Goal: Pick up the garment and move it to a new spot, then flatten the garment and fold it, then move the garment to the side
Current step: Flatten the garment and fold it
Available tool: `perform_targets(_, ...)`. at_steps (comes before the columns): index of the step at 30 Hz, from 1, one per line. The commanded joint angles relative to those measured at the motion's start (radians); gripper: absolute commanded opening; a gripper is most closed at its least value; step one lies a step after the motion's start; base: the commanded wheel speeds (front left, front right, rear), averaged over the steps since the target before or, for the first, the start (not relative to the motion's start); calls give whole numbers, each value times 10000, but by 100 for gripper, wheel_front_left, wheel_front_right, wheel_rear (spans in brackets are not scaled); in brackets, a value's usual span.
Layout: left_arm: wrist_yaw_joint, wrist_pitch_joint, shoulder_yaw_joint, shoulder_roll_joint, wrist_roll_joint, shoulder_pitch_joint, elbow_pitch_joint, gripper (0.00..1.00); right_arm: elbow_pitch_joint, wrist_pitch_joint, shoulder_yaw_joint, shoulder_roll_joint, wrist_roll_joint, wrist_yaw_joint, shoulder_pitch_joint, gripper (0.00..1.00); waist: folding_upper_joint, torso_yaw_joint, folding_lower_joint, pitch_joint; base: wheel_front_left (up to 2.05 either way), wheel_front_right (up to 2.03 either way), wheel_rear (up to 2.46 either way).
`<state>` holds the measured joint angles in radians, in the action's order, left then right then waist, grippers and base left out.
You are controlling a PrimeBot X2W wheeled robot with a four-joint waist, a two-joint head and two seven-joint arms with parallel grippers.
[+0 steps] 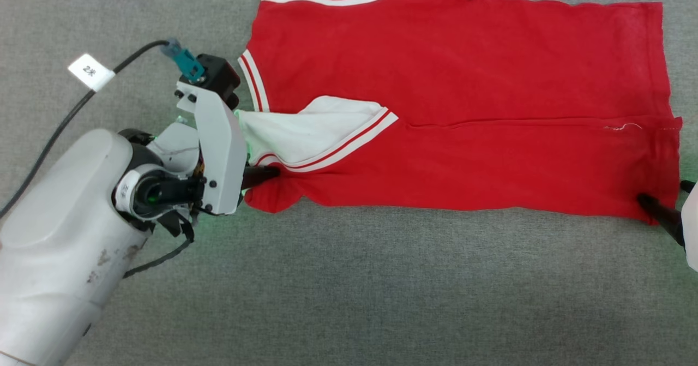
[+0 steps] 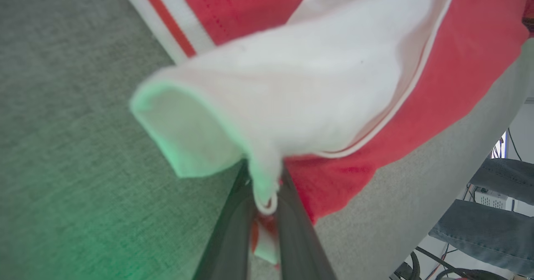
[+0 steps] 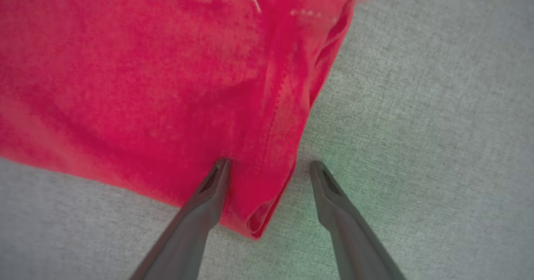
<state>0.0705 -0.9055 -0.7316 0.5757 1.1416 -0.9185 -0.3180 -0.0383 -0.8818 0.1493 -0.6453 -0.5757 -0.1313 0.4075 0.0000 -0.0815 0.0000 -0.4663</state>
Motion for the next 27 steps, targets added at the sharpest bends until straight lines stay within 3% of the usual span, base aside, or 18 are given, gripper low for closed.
perform_targets(1, -40, 64, -211, -191, -52, 227, -251, 0, -201, -89, 211, 112, 103, 11, -8, 41, 0, 23, 0, -26, 0, 0, 0)
perform_targets(2, -18, 110, -196, -199, -33, 243, -263, 0, -244, -81, 259, 103, 96, 11, -10, 11, 0, 29, 0, -31, 0, 0, 0)
perform_targets(3, 12, 124, -178, -207, -7, 263, -269, 0, -282, -46, 294, 97, 81, 11, -26, 0, 0, 35, 0, -29, 0, 0, 0)
perform_targets(8, 158, 318, -114, -143, 157, 558, -104, 0, -449, 78, 416, 5, -47, 13, -97, 0, 0, 47, 0, 163, 0, 0, 0)
perform_targets(14, 246, 743, 28, 316, 335, 1375, 772, 0, -407, 225, 298, -276, -284, 13, -476, 0, 0, 82, 0, 520, 0, 0, 0)
perform_targets(27, -593, 1771, 118, 1462, 221, 3849, 3962, 0, 473, 138, -170, -919, -827, 11, -1973, 0, 0, 266, 0, 924, 0, 0, 0)
